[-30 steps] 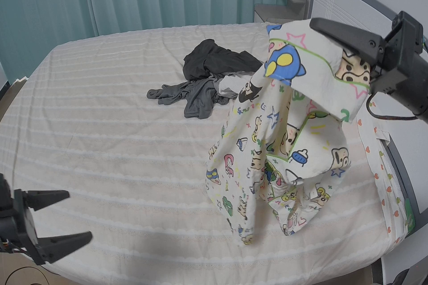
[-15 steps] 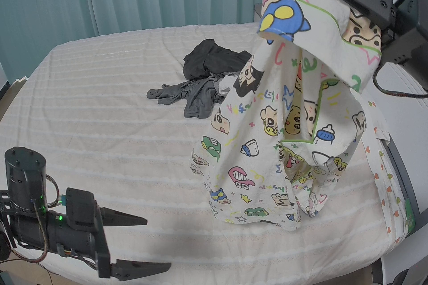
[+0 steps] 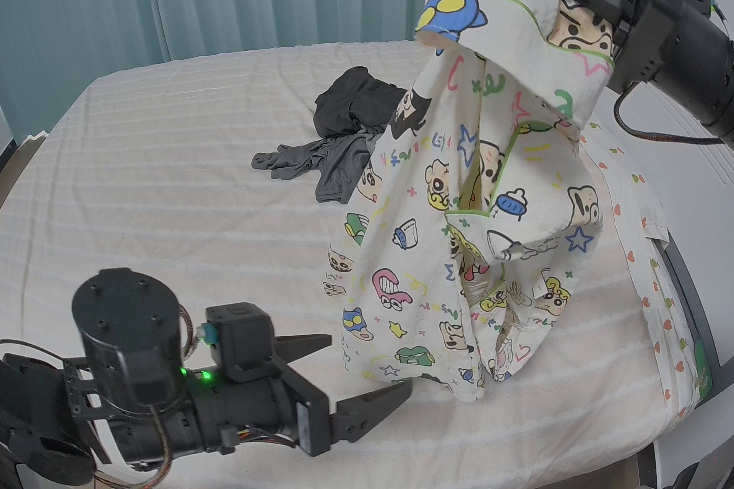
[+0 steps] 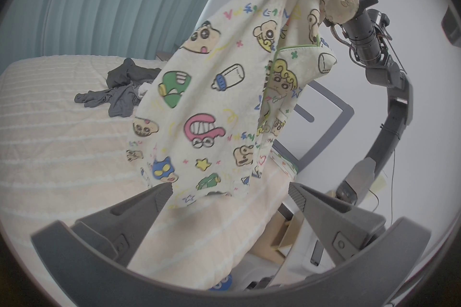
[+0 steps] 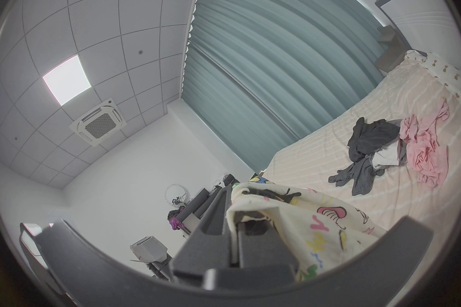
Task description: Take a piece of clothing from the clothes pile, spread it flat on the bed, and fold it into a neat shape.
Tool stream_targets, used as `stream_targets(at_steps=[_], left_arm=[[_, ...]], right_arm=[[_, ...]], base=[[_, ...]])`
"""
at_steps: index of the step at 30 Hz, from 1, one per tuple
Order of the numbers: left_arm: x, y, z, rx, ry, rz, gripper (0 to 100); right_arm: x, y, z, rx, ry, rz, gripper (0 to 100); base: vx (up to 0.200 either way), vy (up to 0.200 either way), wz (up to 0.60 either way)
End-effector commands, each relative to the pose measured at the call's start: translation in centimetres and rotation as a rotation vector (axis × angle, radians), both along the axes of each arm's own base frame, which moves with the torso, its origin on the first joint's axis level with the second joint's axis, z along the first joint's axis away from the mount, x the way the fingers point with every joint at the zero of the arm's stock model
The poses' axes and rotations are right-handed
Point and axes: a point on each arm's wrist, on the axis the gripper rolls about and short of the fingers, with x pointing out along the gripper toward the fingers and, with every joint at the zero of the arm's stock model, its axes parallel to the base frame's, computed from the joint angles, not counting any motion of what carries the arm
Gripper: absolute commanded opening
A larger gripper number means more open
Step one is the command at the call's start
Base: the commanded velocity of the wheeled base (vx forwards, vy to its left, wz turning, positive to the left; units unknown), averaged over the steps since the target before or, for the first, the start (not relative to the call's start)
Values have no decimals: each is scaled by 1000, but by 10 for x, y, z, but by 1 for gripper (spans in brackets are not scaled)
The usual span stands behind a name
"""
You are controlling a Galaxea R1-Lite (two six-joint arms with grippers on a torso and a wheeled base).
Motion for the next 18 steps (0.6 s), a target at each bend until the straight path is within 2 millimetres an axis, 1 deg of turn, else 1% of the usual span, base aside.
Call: stream_targets(at_steps=[1,2,4,7,11,15,16,17,18], left_arm=[[13,-36,1,-43,0,49,100],[13,-36,1,-43,0,49,100],[17,-49,18,-150,5,100,100],[20,-60,23,-173,-8,134,100],[23,-73,23,-175,-18,152,100],[32,-89,19,-163,-35,216,100],[32,-89,19,-163,-35,216,100],[39,-97,14,-144,-50,293,100],[40,-100,12,-135,-56,315,100]], right_arm=[[6,5,-1,-4,18,-26,0],[6,5,-1,-4,18,-26,0],[7,5,-2,-8,22,-27,0],[7,5,-2,-6,21,-29,0],[7,5,-3,-8,23,-29,0],[7,5,-3,-9,25,-28,0],[7,5,-3,-9,25,-28,0],[6,4,-4,-10,26,-28,0],[6,4,-4,-10,26,-28,0]], base=[[0,0,0],[0,0,0],[0,0,0],[0,0,0],[0,0,0],[0,0,0],[0,0,0],[0,0,0],[0,0,0]])
